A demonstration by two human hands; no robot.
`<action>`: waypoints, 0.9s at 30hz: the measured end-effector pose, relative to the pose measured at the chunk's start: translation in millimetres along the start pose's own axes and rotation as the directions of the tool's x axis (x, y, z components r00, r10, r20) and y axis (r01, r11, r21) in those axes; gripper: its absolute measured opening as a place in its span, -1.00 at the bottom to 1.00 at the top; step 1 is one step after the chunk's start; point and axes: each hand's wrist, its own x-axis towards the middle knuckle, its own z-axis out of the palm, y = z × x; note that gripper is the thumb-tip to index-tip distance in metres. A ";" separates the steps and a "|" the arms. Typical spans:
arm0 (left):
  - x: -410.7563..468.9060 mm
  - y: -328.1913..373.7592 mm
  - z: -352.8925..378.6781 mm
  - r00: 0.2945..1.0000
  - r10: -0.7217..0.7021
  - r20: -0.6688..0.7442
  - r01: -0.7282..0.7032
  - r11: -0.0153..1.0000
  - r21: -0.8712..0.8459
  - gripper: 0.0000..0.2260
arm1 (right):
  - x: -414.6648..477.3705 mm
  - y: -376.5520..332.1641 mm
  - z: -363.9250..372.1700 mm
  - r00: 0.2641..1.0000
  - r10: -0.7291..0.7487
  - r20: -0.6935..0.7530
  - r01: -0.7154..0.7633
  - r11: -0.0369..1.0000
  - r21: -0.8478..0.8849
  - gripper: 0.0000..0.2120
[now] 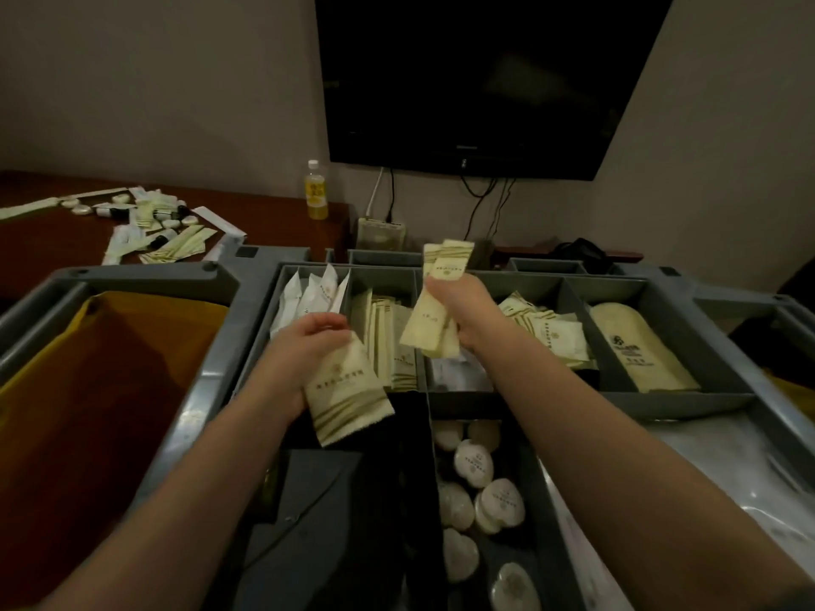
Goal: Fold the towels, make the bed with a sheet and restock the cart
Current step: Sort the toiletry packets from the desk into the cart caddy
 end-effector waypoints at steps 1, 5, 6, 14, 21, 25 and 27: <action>5.4 2.3 -8.5 0.999 -0.002 -0.053 -0.001 0.999 -0.047 -0.85 | 4.9 3.6 4.4 0.999 -0.029 0.015 0.031 0.989 -0.143 -0.63; 14.6 5.7 -26.2 0.995 -0.023 -0.097 0.013 0.995 -0.102 -0.79 | 14.9 20.9 21.8 0.975 -0.203 0.089 0.220 0.846 -0.485 -0.31; 14.4 4.1 -27.6 0.996 -0.018 -0.091 0.009 0.995 -0.100 -0.78 | 17.6 27.4 25.4 0.947 -0.301 0.115 0.304 0.715 -0.629 -0.30; 11.5 -14.5 -33.5 0.994 -0.059 -0.096 0.034 0.968 -0.248 -0.80 | 22.8 63.4 34.5 0.931 -0.160 0.329 0.298 -0.189 -0.935 -0.76; 11.9 -9.0 -14.9 0.996 0.073 -0.055 -0.081 0.984 -0.160 -0.75 | -43.6 21.6 50.0 0.924 -0.142 0.355 0.330 0.766 -0.552 -0.53; 11.4 6.0 9.3 0.990 0.133 0.036 -0.124 0.975 -0.182 -0.82 | -48.7 22.6 33.5 0.920 -0.219 0.326 0.361 0.799 -0.481 -0.52; 12.0 12.4 18.9 0.995 0.089 0.045 -0.073 0.958 -0.279 -0.88 | -42.3 23.1 7.8 0.939 -0.329 0.096 0.343 0.892 -0.295 -0.52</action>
